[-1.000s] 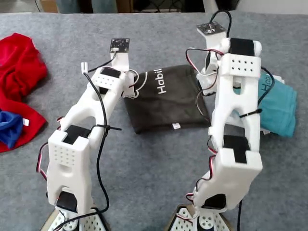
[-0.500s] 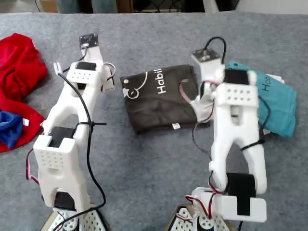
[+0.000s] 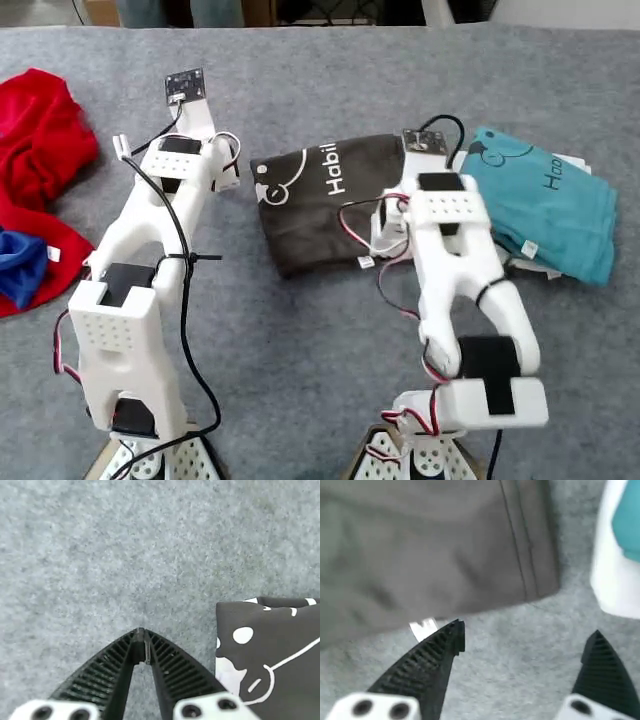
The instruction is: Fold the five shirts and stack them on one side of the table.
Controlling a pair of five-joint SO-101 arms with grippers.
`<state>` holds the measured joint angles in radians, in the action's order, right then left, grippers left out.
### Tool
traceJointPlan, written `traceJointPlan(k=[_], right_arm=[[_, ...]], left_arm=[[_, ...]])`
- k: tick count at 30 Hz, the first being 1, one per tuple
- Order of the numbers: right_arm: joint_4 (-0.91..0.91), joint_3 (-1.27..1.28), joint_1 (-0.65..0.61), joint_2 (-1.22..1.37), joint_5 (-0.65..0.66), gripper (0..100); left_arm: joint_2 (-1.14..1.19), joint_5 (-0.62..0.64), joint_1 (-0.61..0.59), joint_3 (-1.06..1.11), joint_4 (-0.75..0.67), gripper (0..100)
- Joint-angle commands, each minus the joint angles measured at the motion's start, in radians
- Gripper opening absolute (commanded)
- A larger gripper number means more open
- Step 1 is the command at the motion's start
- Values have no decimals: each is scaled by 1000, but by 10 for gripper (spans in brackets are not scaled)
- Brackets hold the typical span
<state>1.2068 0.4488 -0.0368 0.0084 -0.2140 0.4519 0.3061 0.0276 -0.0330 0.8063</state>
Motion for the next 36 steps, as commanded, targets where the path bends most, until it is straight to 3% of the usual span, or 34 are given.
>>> traceJointPlan(k=[1,7,19,22,28,36], right_arm=[[-9,-120,-11,73,-66,385],[-2,-240,-17,234,-149,382],[12,-286,-15,381,-144,380],[9,-288,-15,415,-141,302],[11,-343,-11,458,-106,22],[110,-461,-8,458,-106,14]], left_arm=[[-52,12,-7,-4,-15,29],[-51,11,-8,-5,-15,29],[-51,11,-7,-2,-15,29],[-51,11,-7,-2,-15,29],[-51,11,-7,-1,-15,29],[-51,-21,-7,-1,-15,29]])
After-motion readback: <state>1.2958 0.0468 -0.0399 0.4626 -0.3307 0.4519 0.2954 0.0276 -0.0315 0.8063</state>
